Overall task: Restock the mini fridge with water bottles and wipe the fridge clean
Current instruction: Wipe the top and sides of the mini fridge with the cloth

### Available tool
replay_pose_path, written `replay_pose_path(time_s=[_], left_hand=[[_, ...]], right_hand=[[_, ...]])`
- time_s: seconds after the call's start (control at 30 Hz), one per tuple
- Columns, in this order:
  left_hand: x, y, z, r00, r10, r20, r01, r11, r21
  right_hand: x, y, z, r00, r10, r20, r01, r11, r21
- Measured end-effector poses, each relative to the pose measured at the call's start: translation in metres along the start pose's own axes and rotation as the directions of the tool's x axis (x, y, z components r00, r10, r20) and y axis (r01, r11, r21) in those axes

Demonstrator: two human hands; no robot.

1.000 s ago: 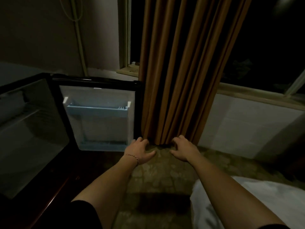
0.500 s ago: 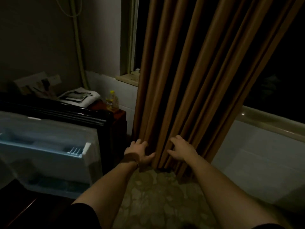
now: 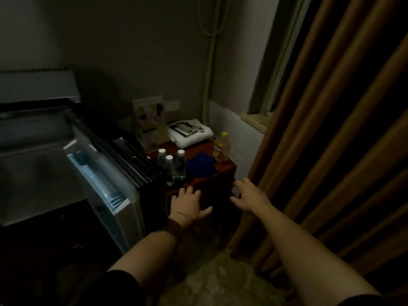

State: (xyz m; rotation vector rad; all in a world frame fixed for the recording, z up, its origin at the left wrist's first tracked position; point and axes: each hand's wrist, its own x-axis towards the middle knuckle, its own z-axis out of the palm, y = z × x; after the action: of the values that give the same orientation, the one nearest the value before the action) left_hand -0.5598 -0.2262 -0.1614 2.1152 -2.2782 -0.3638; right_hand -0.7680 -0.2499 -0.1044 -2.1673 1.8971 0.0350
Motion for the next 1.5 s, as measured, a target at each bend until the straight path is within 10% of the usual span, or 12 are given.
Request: replay_pose_path(time_s=[0.47,0.9,1.5], left_hand=[[-0.054,-0.004,-0.041,0.828,-0.448,-0.338,0.493,0.868,0.056],[-0.12,-0.058,-0.049,0.636,-0.712,-0.296,0.749,0.662,0.016],[-0.13,-0.197,-0.067,0.618,-0.749,-0.238,0.767,0.641,-0.025]], right_hand=[[0.048,-0.074,-0.025,0.83,-0.557,0.024,0.557,0.83,-0.033],[0.036,-0.093,-0.009,0.753,-0.654,0.07,0.657,0.754,-0.016],[0.082,-0.191,-0.002,0.753,-0.645,0.127,0.654,0.756,-0.034]])
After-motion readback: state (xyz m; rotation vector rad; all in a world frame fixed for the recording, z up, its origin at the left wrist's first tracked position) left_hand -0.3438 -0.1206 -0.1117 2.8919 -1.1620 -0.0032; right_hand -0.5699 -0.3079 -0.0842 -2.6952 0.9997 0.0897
